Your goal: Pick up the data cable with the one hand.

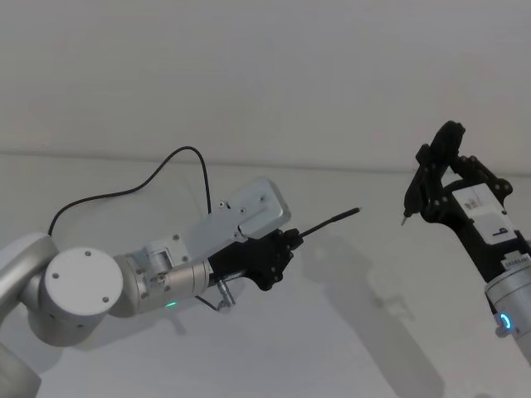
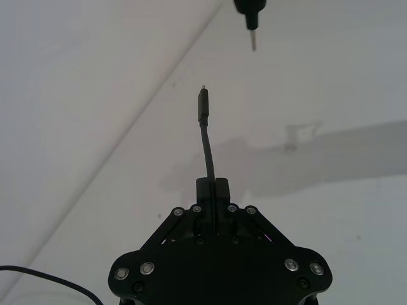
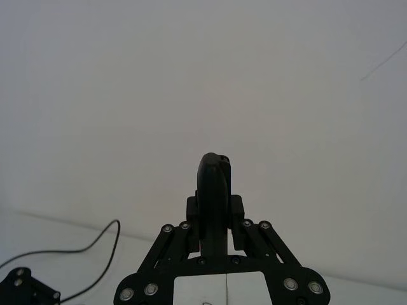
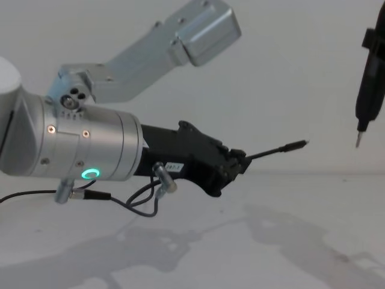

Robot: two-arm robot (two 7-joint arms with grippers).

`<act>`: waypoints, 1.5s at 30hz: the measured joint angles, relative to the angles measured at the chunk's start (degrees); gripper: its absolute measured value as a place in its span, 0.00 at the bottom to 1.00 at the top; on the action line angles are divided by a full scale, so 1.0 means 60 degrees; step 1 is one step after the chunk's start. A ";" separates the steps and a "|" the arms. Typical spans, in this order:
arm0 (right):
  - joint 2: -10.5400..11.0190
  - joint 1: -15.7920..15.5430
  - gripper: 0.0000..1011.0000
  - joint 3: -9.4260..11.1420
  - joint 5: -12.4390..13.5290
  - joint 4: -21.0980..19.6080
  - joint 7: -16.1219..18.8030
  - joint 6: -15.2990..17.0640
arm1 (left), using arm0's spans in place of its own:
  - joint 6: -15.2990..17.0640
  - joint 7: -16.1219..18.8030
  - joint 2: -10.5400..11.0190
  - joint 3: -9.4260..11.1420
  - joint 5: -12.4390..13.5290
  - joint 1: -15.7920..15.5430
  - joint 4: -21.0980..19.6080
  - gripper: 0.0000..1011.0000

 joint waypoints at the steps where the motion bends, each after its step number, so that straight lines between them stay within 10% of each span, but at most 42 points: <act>1: -0.0007 0.0005 0.27 0.0009 0.0010 -0.0015 0.0006 -0.0005 | -0.0021 -0.0015 0.0010 -0.0017 -0.0028 0.0009 -0.0024 0.05; 45: -0.0725 0.0939 0.27 -0.0074 0.0469 0.0712 0.0896 -0.0377 | -0.0332 -0.0223 0.0148 -0.0275 -0.0433 0.0165 -0.0417 0.05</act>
